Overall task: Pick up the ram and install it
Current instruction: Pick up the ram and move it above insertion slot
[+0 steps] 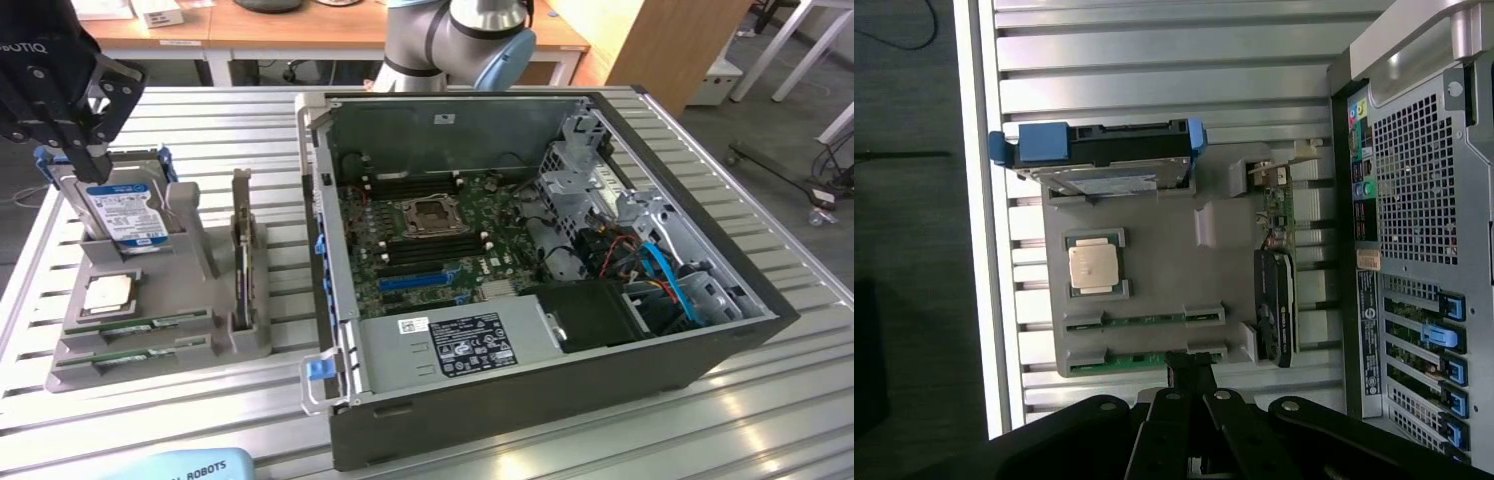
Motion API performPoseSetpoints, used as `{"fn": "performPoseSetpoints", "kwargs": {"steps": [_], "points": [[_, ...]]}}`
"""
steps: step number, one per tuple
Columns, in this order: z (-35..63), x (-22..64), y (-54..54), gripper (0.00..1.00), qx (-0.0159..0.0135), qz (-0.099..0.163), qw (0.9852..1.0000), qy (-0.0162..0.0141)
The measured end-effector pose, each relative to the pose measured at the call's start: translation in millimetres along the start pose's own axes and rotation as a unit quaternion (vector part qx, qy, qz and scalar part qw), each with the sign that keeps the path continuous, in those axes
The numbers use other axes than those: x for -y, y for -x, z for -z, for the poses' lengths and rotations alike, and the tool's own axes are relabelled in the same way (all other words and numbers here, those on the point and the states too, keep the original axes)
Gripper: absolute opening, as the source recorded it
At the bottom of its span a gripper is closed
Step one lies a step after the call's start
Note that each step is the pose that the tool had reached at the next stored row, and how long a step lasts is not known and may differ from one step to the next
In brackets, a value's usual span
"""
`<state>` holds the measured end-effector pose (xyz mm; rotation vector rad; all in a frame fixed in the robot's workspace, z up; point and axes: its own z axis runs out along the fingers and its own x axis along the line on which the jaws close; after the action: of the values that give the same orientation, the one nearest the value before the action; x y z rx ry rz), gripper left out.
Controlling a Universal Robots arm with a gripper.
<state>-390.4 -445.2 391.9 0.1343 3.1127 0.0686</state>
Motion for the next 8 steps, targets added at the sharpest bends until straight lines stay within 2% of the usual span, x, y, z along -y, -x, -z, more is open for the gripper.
{"fn": "performPoseSetpoints", "kwargs": {"steps": [8], "points": [[0.0, 0.0, 0.0, 0.1, 0.0, 0.0, 1.0, 0.0]]}}
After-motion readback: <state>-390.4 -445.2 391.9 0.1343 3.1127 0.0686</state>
